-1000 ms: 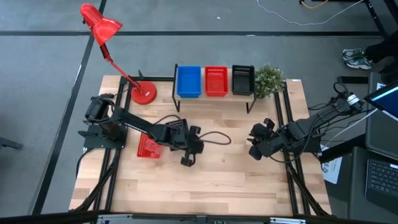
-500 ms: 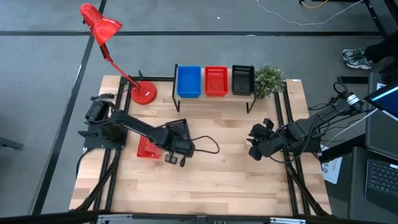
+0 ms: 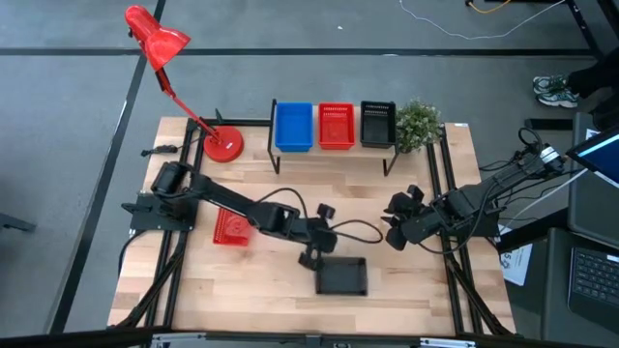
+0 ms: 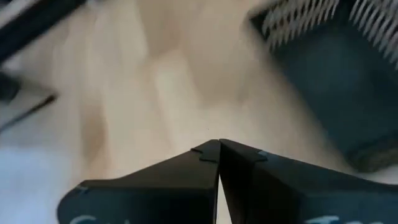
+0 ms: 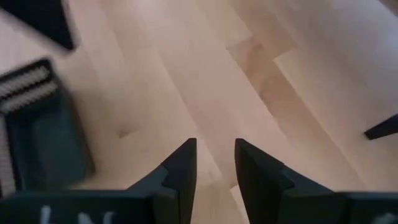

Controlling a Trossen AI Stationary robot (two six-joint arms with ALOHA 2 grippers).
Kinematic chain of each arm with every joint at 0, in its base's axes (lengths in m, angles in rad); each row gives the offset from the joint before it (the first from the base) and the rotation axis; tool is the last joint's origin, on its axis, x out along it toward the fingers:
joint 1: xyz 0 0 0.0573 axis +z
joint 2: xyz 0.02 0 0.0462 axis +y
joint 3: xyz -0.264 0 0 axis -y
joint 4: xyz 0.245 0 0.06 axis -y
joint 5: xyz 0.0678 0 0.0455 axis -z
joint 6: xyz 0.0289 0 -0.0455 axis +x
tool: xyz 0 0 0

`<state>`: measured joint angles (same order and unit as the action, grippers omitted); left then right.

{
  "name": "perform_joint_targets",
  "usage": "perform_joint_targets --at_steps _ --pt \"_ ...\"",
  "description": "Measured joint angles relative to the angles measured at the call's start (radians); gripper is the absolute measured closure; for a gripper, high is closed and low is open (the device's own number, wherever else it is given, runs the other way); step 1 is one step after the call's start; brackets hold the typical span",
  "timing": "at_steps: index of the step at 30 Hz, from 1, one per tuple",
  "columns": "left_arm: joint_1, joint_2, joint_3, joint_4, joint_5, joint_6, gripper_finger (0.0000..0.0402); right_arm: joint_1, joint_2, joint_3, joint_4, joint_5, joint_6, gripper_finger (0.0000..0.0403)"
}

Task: Stack baskets on shelf by color
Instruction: Stack the black bin on top of the black bin on the shelf

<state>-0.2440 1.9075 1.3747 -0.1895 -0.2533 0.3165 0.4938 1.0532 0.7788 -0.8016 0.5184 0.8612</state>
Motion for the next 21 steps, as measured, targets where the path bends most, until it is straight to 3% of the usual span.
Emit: perform_joint_targets --at_steps 3,5,8,10,16,21 --pt "0.006 -0.026 0.008 -0.155 -0.049 -0.052 0.0401 0.000 0.000 0.000 0.013 -0.056 0.017 0.0295" --pt "0.006 -0.046 0.005 -0.302 -0.054 -0.115 0.0401 0.001 0.000 0.000 0.060 -0.155 0.021 0.0295" --pt "0.003 -0.075 0.006 -0.503 -0.072 -0.209 0.0401 0.015 0.005 0.000 0.203 -0.321 -0.019 0.0295" --pt "-0.001 -0.085 0.008 -0.600 -0.111 -0.261 0.0401 0.037 0.025 0.000 0.332 -0.373 -0.059 0.0295" --pt "-0.004 -0.168 -0.034 -0.890 -0.197 -0.417 0.0401 0.106 0.235 0.006 0.617 -0.382 -0.134 0.0295" --pt "0.005 -0.292 -0.128 -0.917 -0.207 -0.474 0.0401 0.120 0.450 0.090 0.618 -0.389 -0.141 0.0295"
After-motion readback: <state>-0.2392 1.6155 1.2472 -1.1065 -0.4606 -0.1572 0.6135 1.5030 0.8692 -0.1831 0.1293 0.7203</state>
